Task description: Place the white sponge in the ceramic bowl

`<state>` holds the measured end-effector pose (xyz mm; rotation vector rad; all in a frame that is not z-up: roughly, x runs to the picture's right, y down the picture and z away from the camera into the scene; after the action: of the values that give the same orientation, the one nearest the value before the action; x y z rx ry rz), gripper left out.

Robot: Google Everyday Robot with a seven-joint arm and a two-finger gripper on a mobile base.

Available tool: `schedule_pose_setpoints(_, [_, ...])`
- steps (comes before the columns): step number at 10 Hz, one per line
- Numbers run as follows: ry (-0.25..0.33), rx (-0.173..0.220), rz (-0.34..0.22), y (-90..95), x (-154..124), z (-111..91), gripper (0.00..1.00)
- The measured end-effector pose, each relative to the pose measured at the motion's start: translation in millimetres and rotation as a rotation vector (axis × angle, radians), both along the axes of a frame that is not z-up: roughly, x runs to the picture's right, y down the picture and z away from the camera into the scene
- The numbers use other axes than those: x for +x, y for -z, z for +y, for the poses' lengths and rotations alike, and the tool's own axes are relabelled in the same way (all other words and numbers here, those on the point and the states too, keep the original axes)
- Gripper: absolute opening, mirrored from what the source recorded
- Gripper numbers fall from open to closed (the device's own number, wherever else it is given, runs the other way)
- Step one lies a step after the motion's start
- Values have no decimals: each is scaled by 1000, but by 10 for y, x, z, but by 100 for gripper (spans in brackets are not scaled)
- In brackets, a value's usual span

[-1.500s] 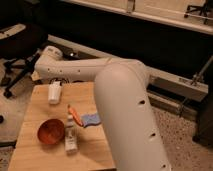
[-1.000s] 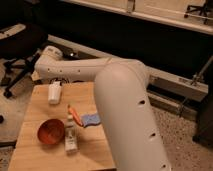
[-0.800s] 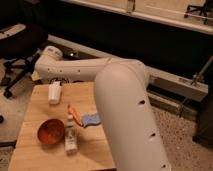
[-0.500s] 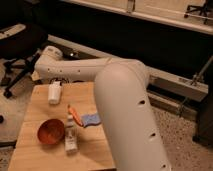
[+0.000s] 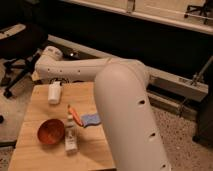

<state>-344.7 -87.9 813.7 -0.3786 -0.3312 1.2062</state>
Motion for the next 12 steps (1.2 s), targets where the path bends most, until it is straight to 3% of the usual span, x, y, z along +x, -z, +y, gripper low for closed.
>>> schedule_pose_setpoints(5, [4,0,1,1,2,5,80])
schedule_pose_setpoints(7, [49,15,6,24,58,26,80])
schedule_pose_setpoints(8, [98,36,15,55,166,28,80])
schedule_pose_setpoints(9, [174,76,41,140,454,-17,80])
schedule_pose_setpoints(12, [272,138,110,340,1119,-118,80])
